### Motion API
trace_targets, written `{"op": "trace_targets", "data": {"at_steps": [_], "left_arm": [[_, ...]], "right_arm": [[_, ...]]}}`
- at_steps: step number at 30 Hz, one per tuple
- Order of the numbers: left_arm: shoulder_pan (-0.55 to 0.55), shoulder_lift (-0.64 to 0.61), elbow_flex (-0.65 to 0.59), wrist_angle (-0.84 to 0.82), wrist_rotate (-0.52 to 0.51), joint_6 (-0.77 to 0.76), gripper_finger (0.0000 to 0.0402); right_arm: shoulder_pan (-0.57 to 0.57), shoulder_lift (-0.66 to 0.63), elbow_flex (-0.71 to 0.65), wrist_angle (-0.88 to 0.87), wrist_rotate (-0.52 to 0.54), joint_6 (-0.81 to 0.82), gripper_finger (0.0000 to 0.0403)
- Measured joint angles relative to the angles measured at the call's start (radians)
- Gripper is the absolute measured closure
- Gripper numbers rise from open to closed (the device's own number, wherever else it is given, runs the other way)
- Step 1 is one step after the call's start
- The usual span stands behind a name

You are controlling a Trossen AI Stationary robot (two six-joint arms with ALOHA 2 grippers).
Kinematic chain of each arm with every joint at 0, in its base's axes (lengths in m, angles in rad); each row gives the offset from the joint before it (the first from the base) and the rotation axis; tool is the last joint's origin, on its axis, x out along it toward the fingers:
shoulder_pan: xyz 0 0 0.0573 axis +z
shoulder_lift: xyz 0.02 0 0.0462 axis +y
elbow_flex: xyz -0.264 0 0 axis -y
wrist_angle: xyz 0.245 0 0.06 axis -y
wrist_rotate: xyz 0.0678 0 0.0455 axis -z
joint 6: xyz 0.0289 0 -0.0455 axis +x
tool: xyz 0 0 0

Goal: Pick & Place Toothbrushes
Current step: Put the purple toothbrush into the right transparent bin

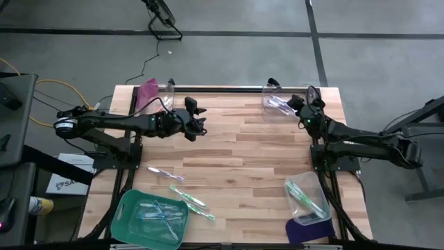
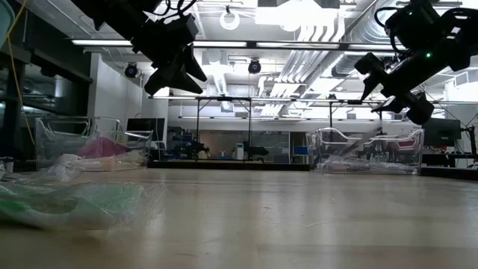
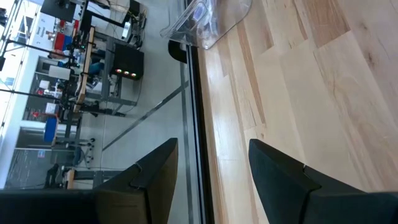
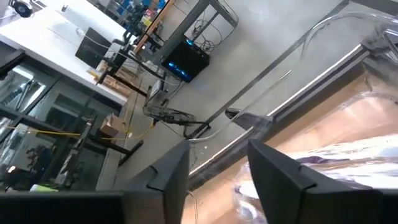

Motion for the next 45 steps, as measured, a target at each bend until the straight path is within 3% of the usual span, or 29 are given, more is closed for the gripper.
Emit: {"op": "trace_targets", "data": {"at_steps": [3, 8, 12, 19, 24, 31, 38, 45], "left_arm": [[0.000, 0.000, 0.000, 0.000, 0.000, 0.000, 0.0211], [0.000, 0.000, 0.000, -0.001, 0.000, -0.001, 0.0211], [0.000, 0.000, 0.000, -0.001, 0.000, 0.000, 0.0211], [-0.004, -0.008, 0.000, -0.008, 0.000, -0.002, 0.0211], [-0.044, -0.073, -0.002, -0.111, -0.003, -0.010, 0.0211], [-0.116, -0.170, -0.002, -0.272, -0.004, -0.083, 0.0211], [-0.147, -0.188, -0.001, -0.350, 0.005, -0.132, 0.0211], [-0.144, -0.182, 0.000, -0.375, 0.240, -0.203, 0.0211]], "right_arm": [[0.000, 0.000, 0.000, 0.041, 0.002, -0.051, 0.0223], [0.002, -0.024, 0.000, 0.242, -0.038, -0.354, 0.0207], [0.002, -0.054, 0.000, 0.315, -0.222, -0.515, 0.0209], [0.012, -0.075, 0.000, 0.292, -0.576, -0.583, 0.0217], [0.083, -0.076, 0.000, 0.289, -0.699, -0.633, 0.0218], [0.286, -0.061, 0.000, 0.286, -0.676, -0.728, 0.0218], [0.518, -0.057, 0.000, 0.289, -0.511, -0.832, 0.0218], [0.678, -0.052, 0.000, 0.300, -0.418, -0.895, 0.0218]]}}
